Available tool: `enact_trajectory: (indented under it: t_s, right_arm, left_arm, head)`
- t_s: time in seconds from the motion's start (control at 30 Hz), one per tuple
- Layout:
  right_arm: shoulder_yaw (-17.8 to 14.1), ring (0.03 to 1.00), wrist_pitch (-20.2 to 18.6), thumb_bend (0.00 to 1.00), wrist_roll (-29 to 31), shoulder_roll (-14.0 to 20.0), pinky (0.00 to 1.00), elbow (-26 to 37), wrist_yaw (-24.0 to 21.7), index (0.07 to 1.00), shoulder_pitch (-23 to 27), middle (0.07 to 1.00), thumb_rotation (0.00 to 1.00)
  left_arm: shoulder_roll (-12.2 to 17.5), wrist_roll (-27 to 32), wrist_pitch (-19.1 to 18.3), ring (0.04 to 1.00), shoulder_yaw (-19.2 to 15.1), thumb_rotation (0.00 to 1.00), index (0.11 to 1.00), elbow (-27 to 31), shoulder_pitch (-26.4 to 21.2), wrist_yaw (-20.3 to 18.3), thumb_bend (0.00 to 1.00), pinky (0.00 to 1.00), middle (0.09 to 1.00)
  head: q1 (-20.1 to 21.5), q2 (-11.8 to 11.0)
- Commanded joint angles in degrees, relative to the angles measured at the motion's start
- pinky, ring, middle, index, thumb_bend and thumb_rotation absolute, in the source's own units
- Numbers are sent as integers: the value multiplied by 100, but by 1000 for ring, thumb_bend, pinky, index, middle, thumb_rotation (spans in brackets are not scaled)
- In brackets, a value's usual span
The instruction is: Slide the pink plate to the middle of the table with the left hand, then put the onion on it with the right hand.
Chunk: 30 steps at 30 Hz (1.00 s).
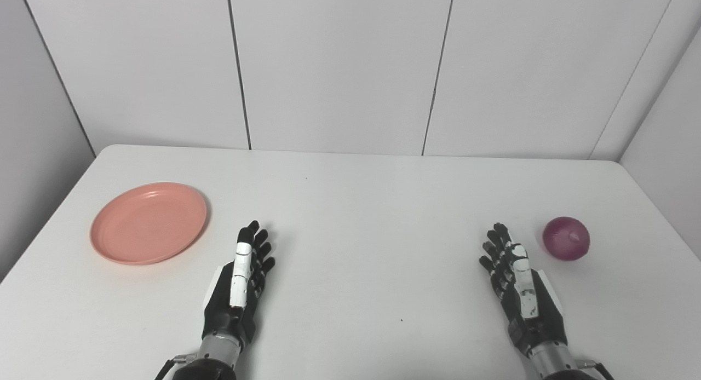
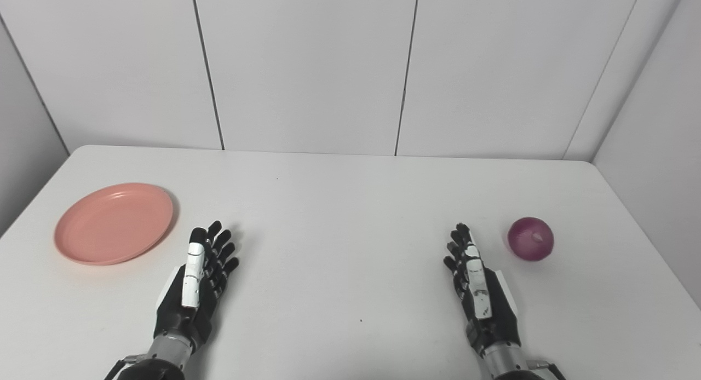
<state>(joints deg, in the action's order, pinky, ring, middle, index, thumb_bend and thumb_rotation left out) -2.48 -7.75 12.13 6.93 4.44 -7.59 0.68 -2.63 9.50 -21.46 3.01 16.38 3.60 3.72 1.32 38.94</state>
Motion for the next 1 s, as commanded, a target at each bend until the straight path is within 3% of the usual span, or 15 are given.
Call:
enact_trajectory:
  t_s: [0.0,0.97]
  right_arm:
    - [32,1000,-18,921,-24,-12,1000,-50,-36,1000,66,1000,1000]
    - [32,1000,-17,926,-18,-23,1000,-52,-32,1000,78,1000,1000]
  left_arm:
    - [-108,-47,109,1000,-27,1000,1000,64,255,-6,760,1000,1000]
    - [-153,146,-119,1000,-249,1000,1000,1,86,23,754,1000,1000]
  head:
    - [-2,-6]
    - [-3,-6]
